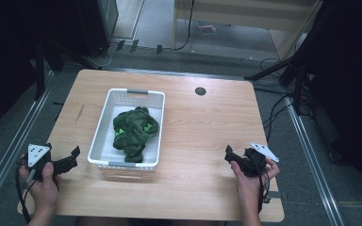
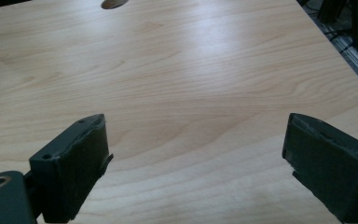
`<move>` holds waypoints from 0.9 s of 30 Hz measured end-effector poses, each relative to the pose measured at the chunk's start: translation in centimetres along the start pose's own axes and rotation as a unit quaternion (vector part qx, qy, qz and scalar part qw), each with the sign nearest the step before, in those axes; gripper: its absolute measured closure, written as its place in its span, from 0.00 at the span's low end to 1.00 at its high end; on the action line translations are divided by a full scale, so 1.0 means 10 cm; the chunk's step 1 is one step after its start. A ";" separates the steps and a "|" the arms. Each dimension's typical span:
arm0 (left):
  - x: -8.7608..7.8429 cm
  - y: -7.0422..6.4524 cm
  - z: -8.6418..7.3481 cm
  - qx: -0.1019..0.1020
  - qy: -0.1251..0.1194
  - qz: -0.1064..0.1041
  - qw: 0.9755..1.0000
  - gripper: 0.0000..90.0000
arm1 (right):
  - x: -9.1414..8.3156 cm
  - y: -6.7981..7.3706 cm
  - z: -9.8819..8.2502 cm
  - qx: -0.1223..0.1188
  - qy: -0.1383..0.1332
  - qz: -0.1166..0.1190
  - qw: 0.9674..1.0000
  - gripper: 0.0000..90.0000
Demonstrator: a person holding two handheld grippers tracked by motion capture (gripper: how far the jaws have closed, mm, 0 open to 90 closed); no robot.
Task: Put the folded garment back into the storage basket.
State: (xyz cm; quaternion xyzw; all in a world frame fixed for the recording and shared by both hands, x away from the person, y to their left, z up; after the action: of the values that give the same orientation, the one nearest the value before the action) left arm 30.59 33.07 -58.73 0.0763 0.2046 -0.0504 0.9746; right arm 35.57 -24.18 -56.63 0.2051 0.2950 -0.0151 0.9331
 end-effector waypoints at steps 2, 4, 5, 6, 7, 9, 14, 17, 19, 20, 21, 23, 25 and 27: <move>0.00 0.00 0.00 0.000 0.000 0.000 1.000 0.01 | -0.02 -0.09 0.00 -0.001 -0.003 -0.004 1.000 0.08; 0.00 0.00 0.00 0.000 0.000 0.001 1.000 0.01 | -0.04 -0.16 -0.01 0.001 -0.003 -0.006 1.000 0.08; 0.00 0.00 0.00 0.001 0.001 0.000 1.000 0.01 | -0.05 -0.19 -0.01 0.003 -0.004 -0.006 1.000 0.08; 0.00 0.00 0.00 0.001 0.000 0.000 1.000 0.01 | -0.05 -0.23 -0.01 0.002 -0.007 -0.009 1.000 0.08; -0.01 0.00 0.00 0.001 0.000 0.001 1.000 0.01 | -0.07 -0.27 -0.01 0.006 -0.007 -0.010 1.000 0.08; -0.01 0.00 0.00 0.000 0.000 0.000 1.000 0.01 | -0.08 -0.35 -0.01 0.011 -0.007 -0.014 1.000 0.08; -0.01 -0.01 0.00 0.001 0.000 0.000 1.000 0.01 | -0.13 -0.51 -0.04 0.008 -0.005 -0.020 1.000 0.08; -0.01 0.00 0.00 0.001 0.000 0.001 1.000 0.01 | -0.17 -0.60 -0.05 0.005 -0.005 -0.024 1.000 0.09; -0.01 0.00 0.00 0.001 0.000 0.001 1.000 0.01 | -0.22 -0.67 -0.04 0.006 -0.006 -0.023 1.000 0.09; -0.01 0.00 0.00 0.001 0.000 0.001 1.000 0.01 | -0.23 -0.69 -0.04 0.005 -0.006 -0.024 1.000 0.09; -0.01 0.00 0.00 0.001 0.000 0.001 1.000 0.01 | -0.25 -0.72 -0.05 0.006 -0.006 -0.023 1.000 0.09; -0.01 0.00 0.00 0.002 0.000 0.001 1.000 0.01 | -0.28 -0.76 -0.06 0.004 -0.004 -0.021 1.000 0.10; -0.01 0.00 0.00 0.001 0.000 0.001 1.000 0.01 | -0.31 -0.81 -0.08 0.004 -0.004 -0.020 1.000 0.10; -0.01 0.00 0.00 0.001 0.000 0.002 1.000 0.01 | -0.33 -0.83 -0.10 0.004 -0.002 -0.015 1.000 0.10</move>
State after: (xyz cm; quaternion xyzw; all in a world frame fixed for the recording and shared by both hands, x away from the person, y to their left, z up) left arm 30.51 33.04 -58.71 0.0772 0.2042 -0.0491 0.9746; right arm 31.08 -31.68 -58.67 0.2045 0.2960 -0.0313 0.9325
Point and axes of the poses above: each handheld gripper's, and its own axes: x roughly forward along the jaws, z roughly out of its top, y roughly to its left, the point moved 9 cm from there along x, roughly forward along the jaws, and after that the axes turned 14 degrees about x, right-handed, at the moved point
